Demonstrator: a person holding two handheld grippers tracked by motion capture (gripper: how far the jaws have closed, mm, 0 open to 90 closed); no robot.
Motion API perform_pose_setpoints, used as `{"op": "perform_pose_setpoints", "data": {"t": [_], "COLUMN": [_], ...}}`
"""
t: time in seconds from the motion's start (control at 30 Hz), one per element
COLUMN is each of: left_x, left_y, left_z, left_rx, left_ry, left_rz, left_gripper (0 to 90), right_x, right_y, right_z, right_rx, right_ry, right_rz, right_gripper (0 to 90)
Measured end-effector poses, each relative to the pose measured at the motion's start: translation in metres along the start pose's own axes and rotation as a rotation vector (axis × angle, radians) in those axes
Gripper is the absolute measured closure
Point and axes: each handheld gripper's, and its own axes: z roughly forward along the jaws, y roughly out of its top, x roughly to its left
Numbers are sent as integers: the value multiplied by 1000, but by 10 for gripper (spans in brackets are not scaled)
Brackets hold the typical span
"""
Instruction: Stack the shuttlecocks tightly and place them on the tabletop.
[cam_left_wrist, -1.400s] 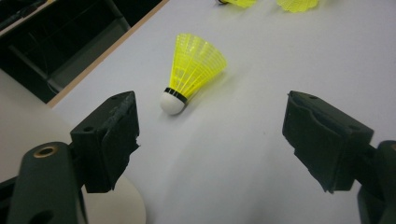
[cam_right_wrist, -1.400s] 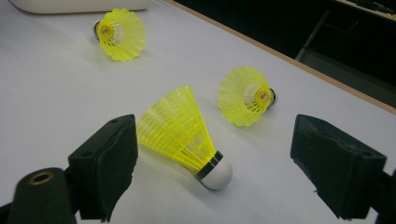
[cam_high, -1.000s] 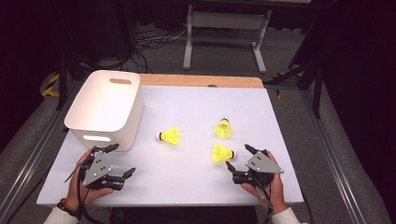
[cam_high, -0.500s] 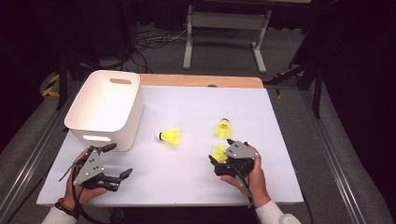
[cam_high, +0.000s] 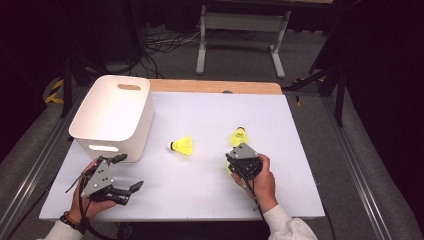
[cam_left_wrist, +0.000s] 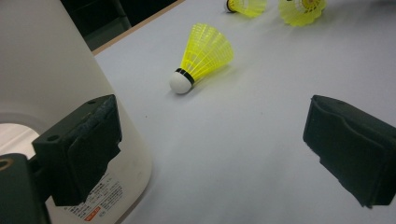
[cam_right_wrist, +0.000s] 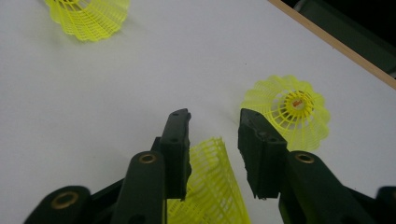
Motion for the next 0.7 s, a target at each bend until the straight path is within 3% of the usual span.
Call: {"op": "perform_pose_setpoints", "data": {"t": [0.27, 0.43, 0.7], "left_x": [-1, 0, -1], "left_y": [0, -1, 0], "left_z": [4, 4, 7], "left_rx": [14, 13, 22], "left_ry": [-14, -18, -30], "left_rz": [6, -3, 0], "left_gripper": [56, 57, 62], "right_x": [-5, -7, 5], "right_y": [0, 5, 21], "right_z": [7, 2, -10], "right_rx": [36, 8, -105], "right_ry": [-29, -28, 81], "right_rz": [-6, -6, 34], "right_gripper": [862, 892, 893]}}
